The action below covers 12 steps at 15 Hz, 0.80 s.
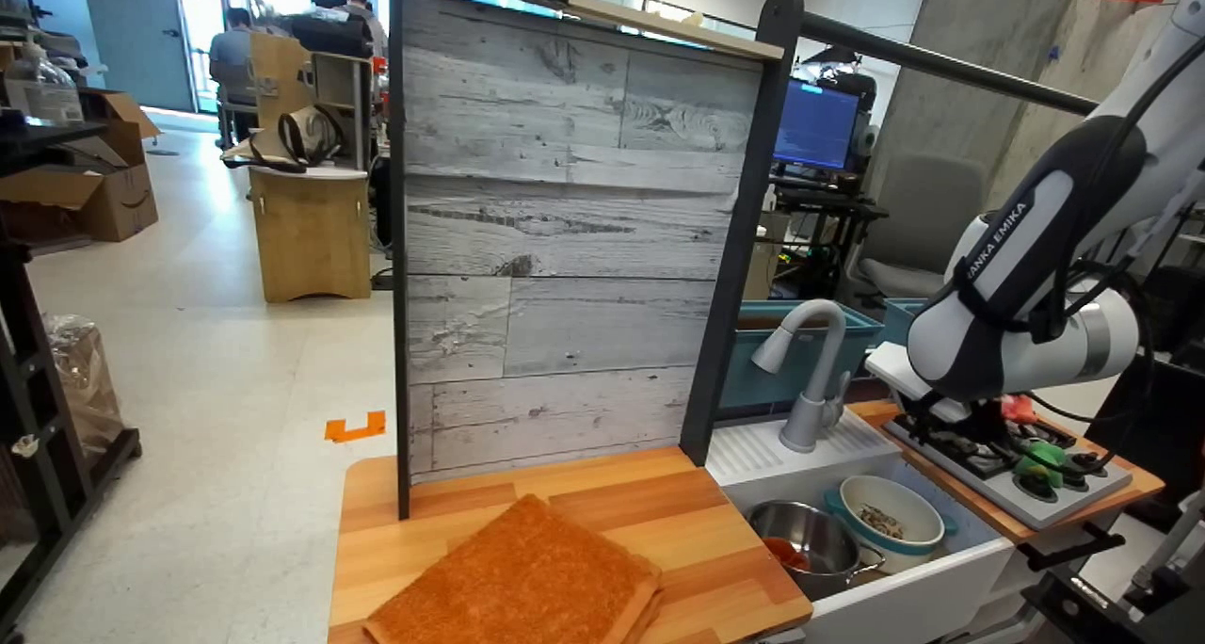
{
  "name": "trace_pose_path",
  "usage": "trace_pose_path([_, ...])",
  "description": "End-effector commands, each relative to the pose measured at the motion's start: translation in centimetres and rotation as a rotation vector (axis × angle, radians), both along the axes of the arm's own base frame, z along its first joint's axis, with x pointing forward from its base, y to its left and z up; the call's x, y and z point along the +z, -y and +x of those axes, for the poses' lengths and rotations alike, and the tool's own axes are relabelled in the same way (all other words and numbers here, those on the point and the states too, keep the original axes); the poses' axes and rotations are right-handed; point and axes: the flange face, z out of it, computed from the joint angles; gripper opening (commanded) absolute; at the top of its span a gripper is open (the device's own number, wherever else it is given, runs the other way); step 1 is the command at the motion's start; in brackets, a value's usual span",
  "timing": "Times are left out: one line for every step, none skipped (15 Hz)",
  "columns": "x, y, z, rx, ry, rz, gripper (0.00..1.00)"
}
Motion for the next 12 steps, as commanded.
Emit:
trace_pose_path([2.0,-0.7,-1.4,-0.025,-0.022,-0.042,0.42])
trace_pose_path([2.4,-0.8,-1.7,-0.033,-0.018,-0.053,0.5])
trace_pose_path([3.1,-0.5,-1.9,-0.048,0.001,-0.072,0.56])
trace_pose_path([3.7,-0.2,-1.8,-0.06,0.022,-0.1,0.65])
trace_pose_path([4.2,0.2,-1.5,-0.067,0.034,-0.114,0.71])
trace_pose_path([4.7,0.7,-1.1,-0.081,0.052,-0.137,0.79])
trace_pose_path([5.2,1.3,-0.6,-0.095,0.067,-0.15,0.86])
trace_pose_path([5.6,1.9,-0.2,-0.117,0.079,-0.158,0.93])
trace_pose_path([5.9,2.4,0.3,-0.125,0.091,-0.16,0.99])
trace_pose_path([5.8,2.7,0.9,-0.129,0.097,-0.158,1.0])
trace_pose_path([5.4,3.0,1.6,-0.134,0.087,-0.16,1.0])
trace_pose_path([4.7,3.0,2.0,-0.133,0.073,-0.155,1.0])
